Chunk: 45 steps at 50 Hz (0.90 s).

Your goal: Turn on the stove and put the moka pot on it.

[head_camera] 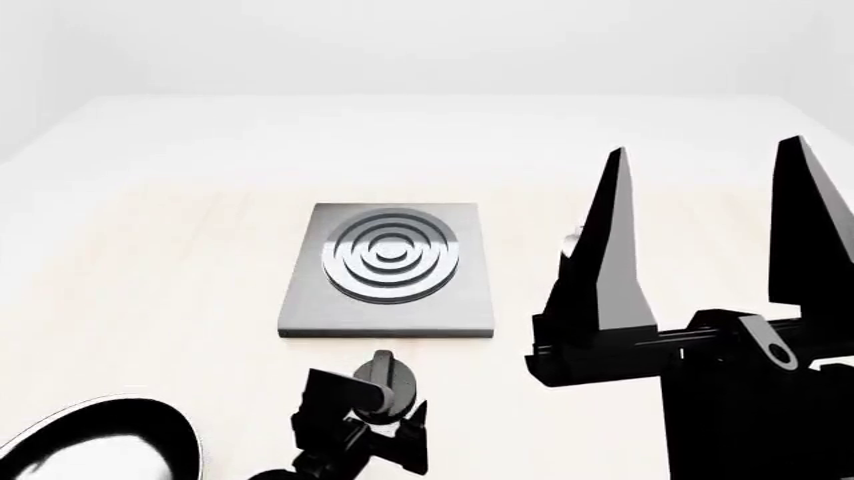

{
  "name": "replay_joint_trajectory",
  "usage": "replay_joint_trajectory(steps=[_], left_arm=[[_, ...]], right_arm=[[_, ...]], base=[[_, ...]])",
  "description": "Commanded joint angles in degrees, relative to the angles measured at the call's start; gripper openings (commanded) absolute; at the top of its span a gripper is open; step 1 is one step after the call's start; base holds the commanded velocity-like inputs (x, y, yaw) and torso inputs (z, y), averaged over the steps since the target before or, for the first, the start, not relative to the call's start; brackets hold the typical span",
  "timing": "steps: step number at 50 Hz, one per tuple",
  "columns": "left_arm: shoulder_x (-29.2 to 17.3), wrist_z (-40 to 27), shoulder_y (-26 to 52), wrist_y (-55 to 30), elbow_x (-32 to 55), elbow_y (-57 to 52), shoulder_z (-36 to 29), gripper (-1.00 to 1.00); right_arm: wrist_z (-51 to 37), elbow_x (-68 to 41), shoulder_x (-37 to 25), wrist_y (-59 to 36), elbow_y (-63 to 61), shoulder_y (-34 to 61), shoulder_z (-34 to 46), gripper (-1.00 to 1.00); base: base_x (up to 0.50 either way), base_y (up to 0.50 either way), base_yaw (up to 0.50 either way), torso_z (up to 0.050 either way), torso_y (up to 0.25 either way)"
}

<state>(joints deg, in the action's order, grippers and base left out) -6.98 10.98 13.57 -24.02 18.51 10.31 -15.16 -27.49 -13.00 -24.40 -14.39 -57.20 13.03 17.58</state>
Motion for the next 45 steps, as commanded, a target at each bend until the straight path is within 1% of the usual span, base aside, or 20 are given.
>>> replay_joint_trajectory(steps=[1,20,26,34,39,41,45], left_arm=[[0.2,0.3,0.0,0.6,0.6,1.3,-0.9,1.00],[0.1,1.0,-0.9,-3.3,1.8,-5.7,-5.8,1.00],[0.0,1.1,0.2,-4.6,1.9,-7.7,-7.3,1.00],[0.3,0.7,3.6,-6.7,1.7,-9.0,-8.8,1.00],[-0.4,-0.8,5.0,-7.0,1.3,-13.2,-8.6,1.00],[-1.9,-2.9,5.8,-7.3,-0.5,-17.9,-8.6,1.00],[-3.7,-5.2,6.3,-5.9,-2.0,-23.3,-6.7,1.00]], right_arm=[[-0.4,-0.3,-0.3,-0.1,-0.1,0.2,0.2,1.00],[-1.0,-0.3,-0.9,0.7,0.2,0.0,0.5,1.00],[-1.2,-0.3,-1.0,1.0,0.3,-0.3,0.7,1.00],[-1.4,-0.9,-1.4,1.2,0.2,-0.4,0.3,1.00],[-1.3,-0.8,-1.7,2.6,1.4,-0.9,0.2,1.00],[-1.3,-1.1,-1.8,2.9,1.9,-0.8,-0.3,1.00],[-1.0,-1.6,-2.0,3.6,4.1,-0.5,-0.9,1.00]], base=[[0.00,0.00,0.00,0.000,0.000],[0.00,0.00,0.00,0.000,0.000],[0.00,0.00,0.00,0.000,0.002],[0.00,0.00,0.00,0.000,0.000],[0.00,0.00,0.00,0.000,0.000],[0.00,0.00,0.00,0.000,0.000],[0.00,0.00,0.00,0.000,0.000]])
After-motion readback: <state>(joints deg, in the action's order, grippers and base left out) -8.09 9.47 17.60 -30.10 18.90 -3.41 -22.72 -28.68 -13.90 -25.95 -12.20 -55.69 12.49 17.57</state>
